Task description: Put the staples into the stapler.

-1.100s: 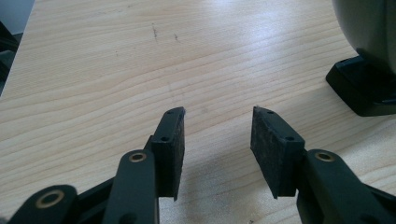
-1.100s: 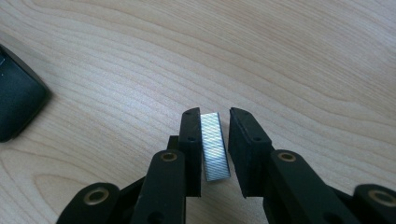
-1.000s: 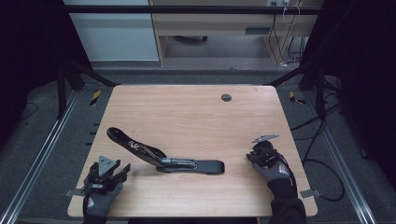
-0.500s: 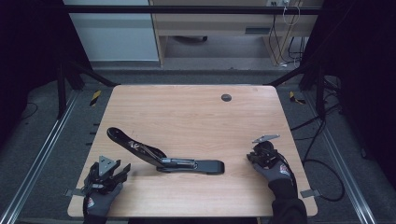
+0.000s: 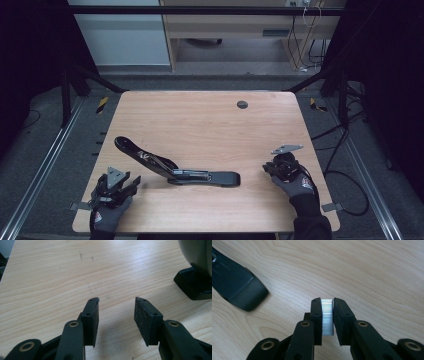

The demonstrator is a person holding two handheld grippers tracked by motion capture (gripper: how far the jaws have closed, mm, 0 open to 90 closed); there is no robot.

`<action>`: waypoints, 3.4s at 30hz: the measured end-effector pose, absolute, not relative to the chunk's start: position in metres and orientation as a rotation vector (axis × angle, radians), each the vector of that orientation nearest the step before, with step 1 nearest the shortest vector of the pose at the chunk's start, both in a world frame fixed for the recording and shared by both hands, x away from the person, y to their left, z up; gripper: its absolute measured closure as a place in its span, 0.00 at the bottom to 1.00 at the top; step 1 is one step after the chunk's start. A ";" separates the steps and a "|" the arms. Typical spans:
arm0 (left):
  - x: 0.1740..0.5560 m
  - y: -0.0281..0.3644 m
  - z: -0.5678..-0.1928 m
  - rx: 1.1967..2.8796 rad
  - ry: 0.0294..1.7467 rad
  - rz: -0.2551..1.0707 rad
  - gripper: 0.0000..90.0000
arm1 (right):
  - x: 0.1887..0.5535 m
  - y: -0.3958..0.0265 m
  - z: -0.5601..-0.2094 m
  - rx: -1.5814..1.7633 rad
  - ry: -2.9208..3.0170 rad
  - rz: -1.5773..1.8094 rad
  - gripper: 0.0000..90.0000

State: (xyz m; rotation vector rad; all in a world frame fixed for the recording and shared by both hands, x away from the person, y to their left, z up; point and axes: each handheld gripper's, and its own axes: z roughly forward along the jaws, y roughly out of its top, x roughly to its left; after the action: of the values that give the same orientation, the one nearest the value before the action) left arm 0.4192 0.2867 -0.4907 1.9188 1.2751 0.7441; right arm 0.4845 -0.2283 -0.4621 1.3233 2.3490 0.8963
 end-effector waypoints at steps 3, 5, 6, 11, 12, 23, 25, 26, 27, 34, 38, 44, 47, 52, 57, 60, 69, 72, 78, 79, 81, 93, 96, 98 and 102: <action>0.419 0.287 -0.491 1.919 1.275 0.744 0.61 | 0.484 -0.227 -0.457 1.282 2.358 0.907 0.87; 0.419 0.287 -0.491 1.919 1.275 0.744 0.61 | 0.483 -0.225 -0.454 1.276 2.356 0.924 0.87; 0.419 0.287 -0.491 1.920 1.275 0.743 0.61 | 0.483 -0.225 -0.453 1.267 2.361 0.929 0.87; 0.419 0.286 -0.491 1.921 1.274 0.740 0.61 | 0.482 -0.220 -0.447 1.214 2.371 0.941 0.87; 0.420 0.286 -0.491 1.923 1.274 0.742 0.61 | 0.481 -0.219 -0.446 1.220 2.374 0.949 0.87; 0.420 0.286 -0.492 1.923 1.275 0.739 0.61 | 0.481 -0.200 -0.436 1.118 2.407 1.004 0.87; 0.420 0.286 -0.492 1.926 1.273 0.739 0.61 | 0.482 -0.197 -0.434 1.102 2.419 1.016 0.87; 0.420 0.286 -0.492 1.926 1.273 0.738 0.61 | 0.483 -0.196 -0.433 1.092 2.421 1.020 0.87; 0.420 0.286 -0.492 1.926 1.272 0.738 0.61 | 0.483 -0.194 -0.432 1.082 2.424 1.025 0.87; 0.420 0.286 -0.492 1.927 1.273 0.733 0.61 | 0.488 -0.182 -0.427 1.030 2.438 1.050 0.87; 0.420 0.286 -0.492 1.927 1.274 0.733 0.61 | 0.489 -0.173 -0.423 1.013 2.448 1.077 0.87; 0.420 0.286 -0.492 1.929 1.273 0.732 0.61 | 0.493 -0.158 -0.419 0.955 2.476 1.099 0.87; 0.420 0.286 -0.492 1.928 1.273 0.731 0.61 | 0.495 -0.150 -0.418 0.921 2.496 1.106 0.87; 0.420 0.286 -0.492 1.925 1.272 0.733 0.61 | 0.497 -0.138 -0.414 0.887 2.500 1.139 0.87; 0.420 0.286 -0.492 1.924 1.274 0.732 0.61 | 0.501 -0.128 -0.413 0.853 2.523 1.142 0.87; 0.420 0.287 -0.492 1.924 1.275 0.730 0.61 | 0.503 -0.123 -0.411 0.836 2.529 1.158 0.87; 0.420 0.286 -0.492 1.925 1.273 0.732 0.61 | 0.506 -0.109 -0.407 0.749 2.559 1.202 0.87; 0.420 0.287 -0.492 1.924 1.273 0.732 0.61 | 0.508 -0.107 -0.405 0.729 2.574 1.199 0.87; 0.420 0.287 -0.492 1.922 1.274 0.731 0.61 | 0.509 -0.099 -0.402 0.692 2.588 1.216 0.87; 0.420 0.287 -0.492 1.922 1.274 0.731 0.61 | 0.510 -0.098 -0.402 0.683 2.588 1.219 0.87; 0.420 0.287 -0.492 1.924 1.273 0.731 0.61 | 0.510 -0.097 -0.402 0.671 2.599 1.222 0.87; 0.421 0.287 -0.492 1.925 1.274 0.729 0.61 | 0.513 -0.086 -0.398 0.595 2.646 1.224 0.87; 0.421 0.287 -0.492 1.926 1.273 0.730 0.61 | 0.514 -0.082 -0.398 0.570 2.664 1.223 0.87; 0.420 0.287 -0.492 1.923 1.273 0.731 0.61 | 0.515 -0.081 -0.400 0.558 2.674 1.221 0.87; 0.421 0.287 -0.492 1.922 1.274 0.731 0.61 | 0.517 -0.079 -0.402 0.555 2.688 1.209 0.87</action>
State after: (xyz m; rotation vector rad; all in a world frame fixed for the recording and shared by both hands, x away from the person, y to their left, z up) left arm 0.4207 0.2872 -0.4921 1.9219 1.2739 0.7306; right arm 0.5166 -0.0787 -0.4024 0.5551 2.6877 1.2092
